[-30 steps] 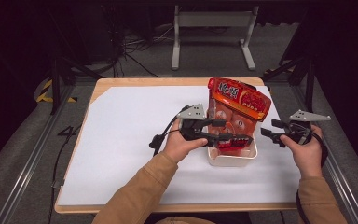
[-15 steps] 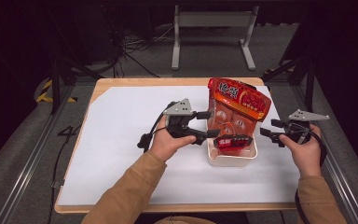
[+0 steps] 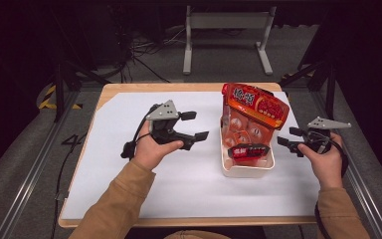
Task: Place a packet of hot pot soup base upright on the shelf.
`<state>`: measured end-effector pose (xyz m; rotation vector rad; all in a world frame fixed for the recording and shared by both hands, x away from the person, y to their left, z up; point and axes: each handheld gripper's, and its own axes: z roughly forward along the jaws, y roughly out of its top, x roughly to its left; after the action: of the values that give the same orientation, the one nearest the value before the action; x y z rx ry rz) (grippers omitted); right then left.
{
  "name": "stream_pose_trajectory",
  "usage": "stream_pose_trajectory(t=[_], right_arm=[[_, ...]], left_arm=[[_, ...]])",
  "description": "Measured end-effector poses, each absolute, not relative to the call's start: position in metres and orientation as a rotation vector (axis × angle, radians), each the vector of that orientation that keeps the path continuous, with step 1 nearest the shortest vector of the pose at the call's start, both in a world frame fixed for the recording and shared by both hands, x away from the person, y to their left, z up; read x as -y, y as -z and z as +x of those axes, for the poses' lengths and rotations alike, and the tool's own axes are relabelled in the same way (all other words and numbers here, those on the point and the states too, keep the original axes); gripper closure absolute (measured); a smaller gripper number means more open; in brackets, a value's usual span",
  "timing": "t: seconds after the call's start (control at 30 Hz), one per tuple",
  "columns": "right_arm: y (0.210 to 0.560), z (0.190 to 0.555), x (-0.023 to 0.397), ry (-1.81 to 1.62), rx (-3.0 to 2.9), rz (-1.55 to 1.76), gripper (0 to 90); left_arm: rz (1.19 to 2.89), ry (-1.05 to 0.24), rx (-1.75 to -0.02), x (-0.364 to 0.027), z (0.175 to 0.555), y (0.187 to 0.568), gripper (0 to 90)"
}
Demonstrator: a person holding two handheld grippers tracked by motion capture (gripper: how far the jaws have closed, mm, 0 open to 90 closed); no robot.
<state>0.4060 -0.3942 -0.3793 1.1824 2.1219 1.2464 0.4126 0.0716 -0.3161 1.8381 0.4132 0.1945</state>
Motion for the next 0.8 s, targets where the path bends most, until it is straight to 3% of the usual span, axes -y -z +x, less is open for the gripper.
stream_pose_trajectory(t=[0.43,0.8], right_arm=[[0.381,0.406,0.394,-1.254,-2.122,1.162,27.8],[0.385,0.407,0.391,-1.251,-2.129,1.142,27.5]], left_arm=[[1.857,-0.292,-0.574,-0.136,0.415,0.329,17.7],[1.876,-0.367,-0.675,-0.167,0.415,0.355,17.2]])
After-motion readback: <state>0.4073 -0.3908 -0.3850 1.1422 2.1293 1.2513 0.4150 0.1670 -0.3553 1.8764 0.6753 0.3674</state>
